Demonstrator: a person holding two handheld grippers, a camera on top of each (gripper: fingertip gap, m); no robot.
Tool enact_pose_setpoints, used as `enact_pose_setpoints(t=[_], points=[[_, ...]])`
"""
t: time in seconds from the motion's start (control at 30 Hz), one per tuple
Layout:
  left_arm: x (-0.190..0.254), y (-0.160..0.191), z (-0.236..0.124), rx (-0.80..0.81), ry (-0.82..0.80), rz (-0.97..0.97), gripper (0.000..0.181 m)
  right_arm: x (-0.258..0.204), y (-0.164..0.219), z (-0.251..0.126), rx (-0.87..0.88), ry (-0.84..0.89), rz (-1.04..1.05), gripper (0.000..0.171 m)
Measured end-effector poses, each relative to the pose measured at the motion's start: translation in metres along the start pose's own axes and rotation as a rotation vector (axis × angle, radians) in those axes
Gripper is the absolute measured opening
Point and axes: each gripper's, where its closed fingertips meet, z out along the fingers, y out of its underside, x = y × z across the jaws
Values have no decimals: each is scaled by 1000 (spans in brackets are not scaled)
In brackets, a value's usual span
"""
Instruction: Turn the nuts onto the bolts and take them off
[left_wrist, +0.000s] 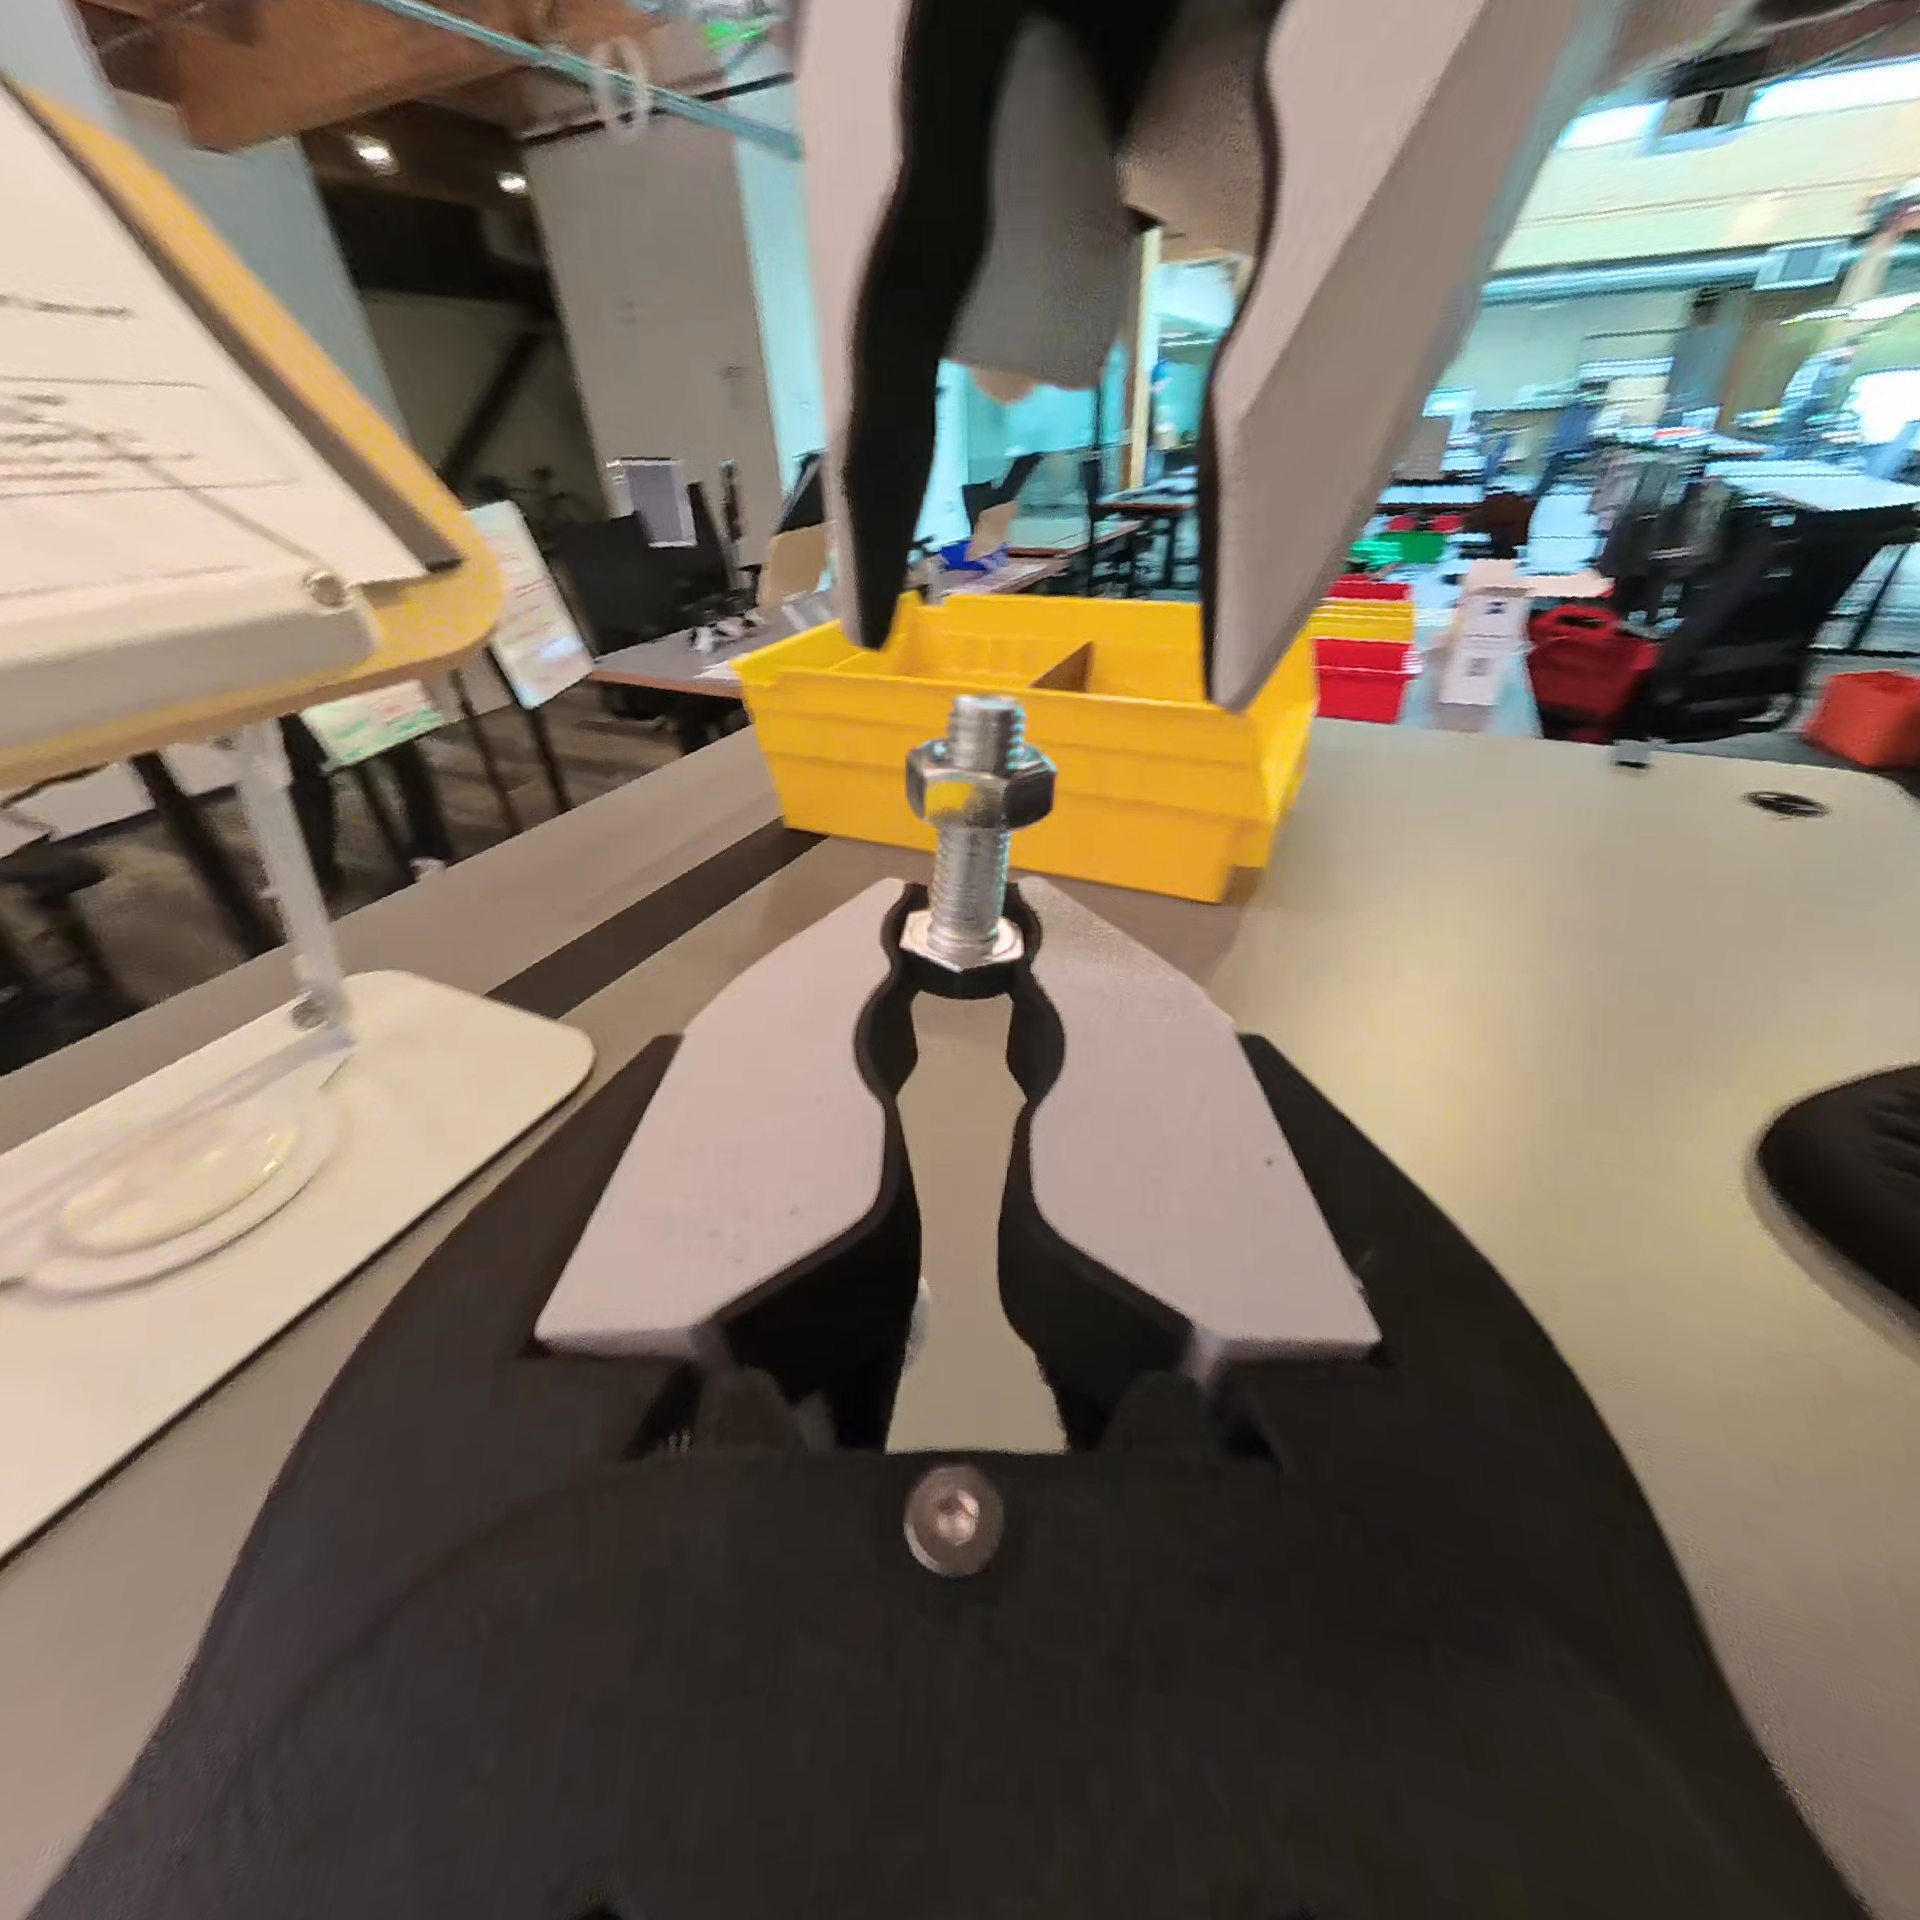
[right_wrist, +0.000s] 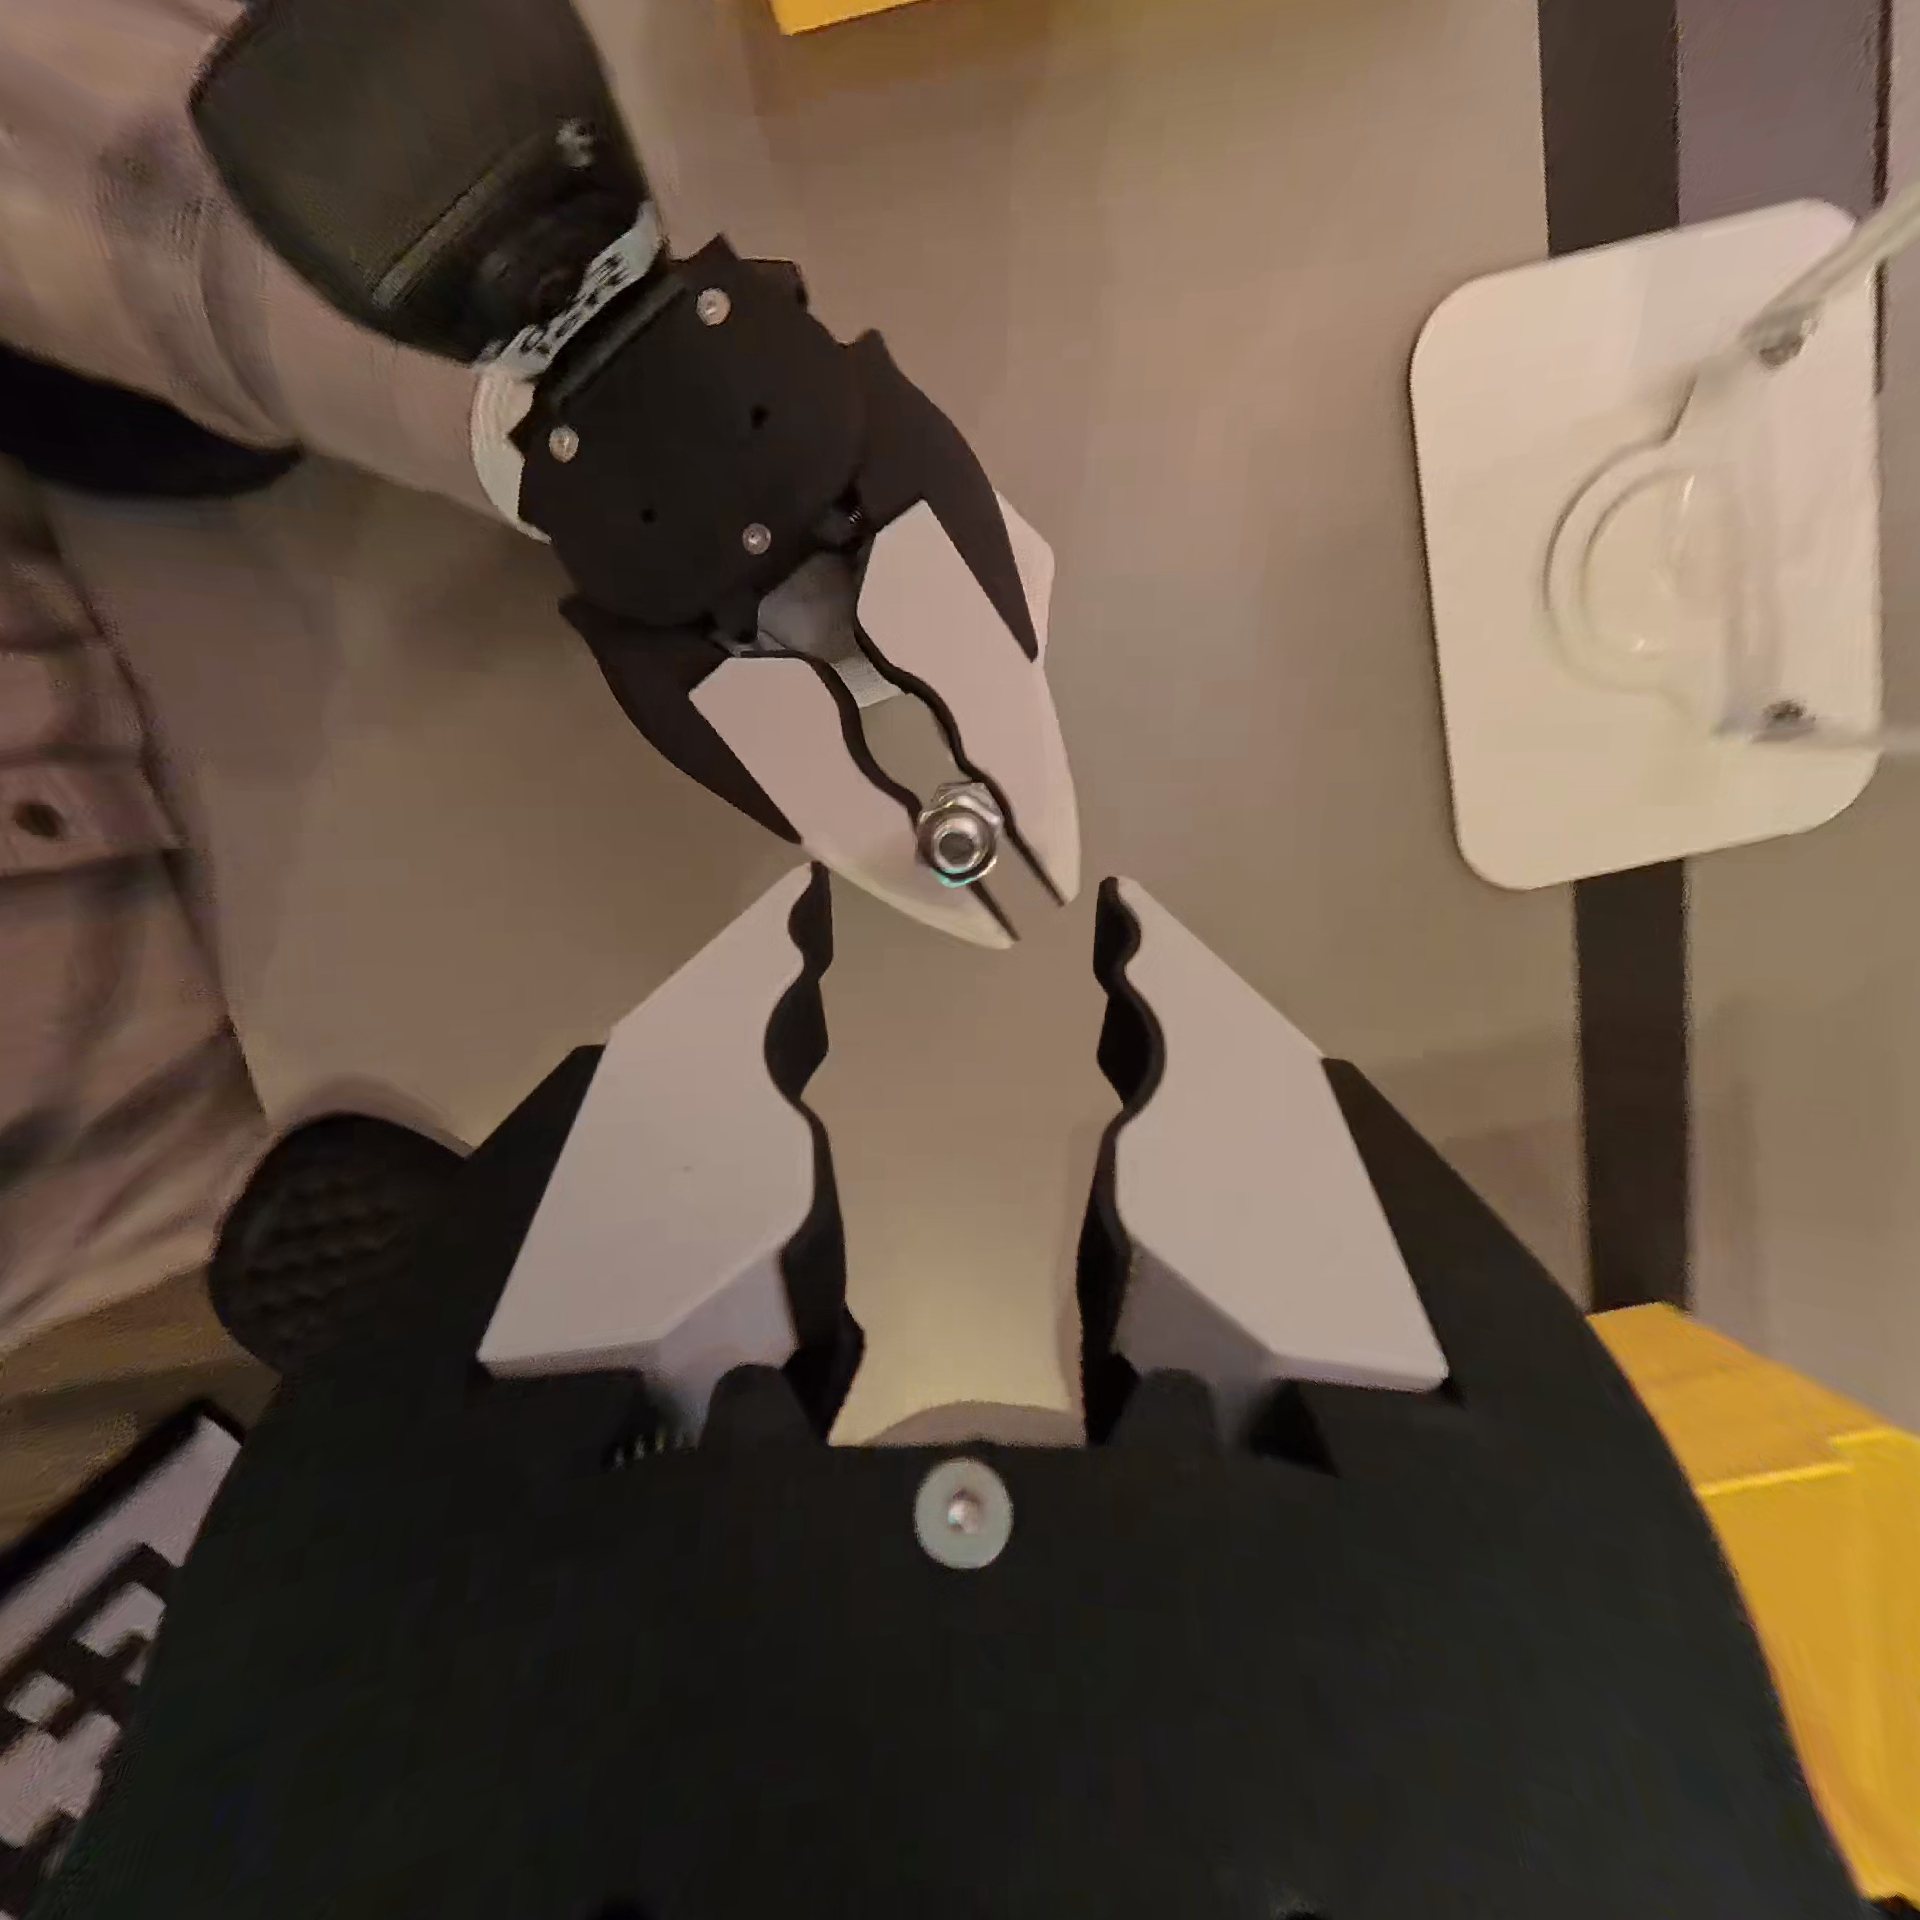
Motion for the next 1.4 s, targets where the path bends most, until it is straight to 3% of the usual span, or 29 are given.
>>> enact_pose_setpoints(t=[0.13,0.37,0.6,0.8,0.93,1.03,1.2,1.4], points=[[-17,7,1,-37,-138,18,14,6,10,17,23,17,140,48],[-32,17,-1,-103,-271,71,14,20,-5,27,152,33,280,38],[-37,18,-2,-122,-321,104,14,23,-8,38,147,34,289,18],[-35,17,-2,-102,-287,86,14,22,-10,38,138,33,177,17],[-23,11,-1,-54,-165,36,14,15,-10,33,104,15,-86,17],[-5,10,0,-47,-23,28,14,5,-1,30,18,16,-439,18],[38,6,-7,-15,277,11,13,-25,10,23,-56,-82,-866,17],[88,-1,-36,-18,682,-76,14,-64,16,15,-247,7,-1358,18]])
